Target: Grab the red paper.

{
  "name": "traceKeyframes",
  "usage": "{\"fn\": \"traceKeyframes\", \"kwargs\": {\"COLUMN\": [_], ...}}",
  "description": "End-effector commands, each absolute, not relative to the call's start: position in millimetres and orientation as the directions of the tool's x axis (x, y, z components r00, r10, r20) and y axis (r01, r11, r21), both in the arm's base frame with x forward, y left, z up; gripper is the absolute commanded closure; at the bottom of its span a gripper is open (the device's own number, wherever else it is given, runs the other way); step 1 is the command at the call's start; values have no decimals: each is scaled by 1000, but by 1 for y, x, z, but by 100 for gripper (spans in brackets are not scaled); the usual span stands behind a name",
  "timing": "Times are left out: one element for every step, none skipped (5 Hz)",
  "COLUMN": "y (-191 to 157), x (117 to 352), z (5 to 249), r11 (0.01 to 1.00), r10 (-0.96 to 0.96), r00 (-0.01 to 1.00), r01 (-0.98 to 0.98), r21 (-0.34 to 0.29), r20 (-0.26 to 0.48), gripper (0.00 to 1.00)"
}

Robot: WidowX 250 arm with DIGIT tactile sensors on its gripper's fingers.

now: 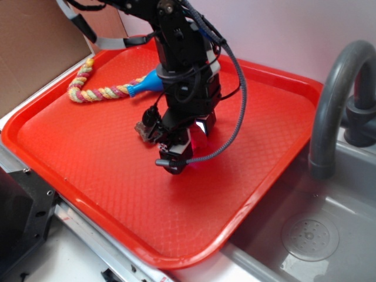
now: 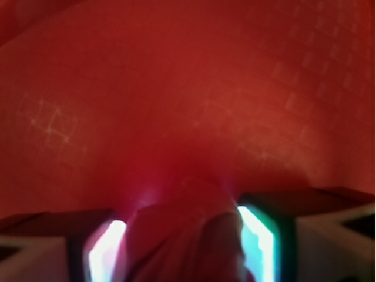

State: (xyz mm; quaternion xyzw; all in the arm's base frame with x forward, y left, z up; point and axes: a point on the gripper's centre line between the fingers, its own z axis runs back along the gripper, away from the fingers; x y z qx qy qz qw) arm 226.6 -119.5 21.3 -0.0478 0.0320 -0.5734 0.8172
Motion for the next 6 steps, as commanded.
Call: {"fn": "traceKeyframes", "kwargs": {"y": [-104,-91,-80,-65,-61,-58], "x": [228,227,209,187,180,184], "z": [83,127,171,198,200,192], "r11": [610,787,915,987,995,984], "r10": [-792,-613,-400,-161,90,161], "r00": [609,788,916,985,991,985], "r01": [792,616,400,162,-85,-155], "r21": [-11,42,47,-7,-54,-83], "r20": [-55,-56,-12,57,94,69], "gripper": [100,100,100,100,100,100]}}
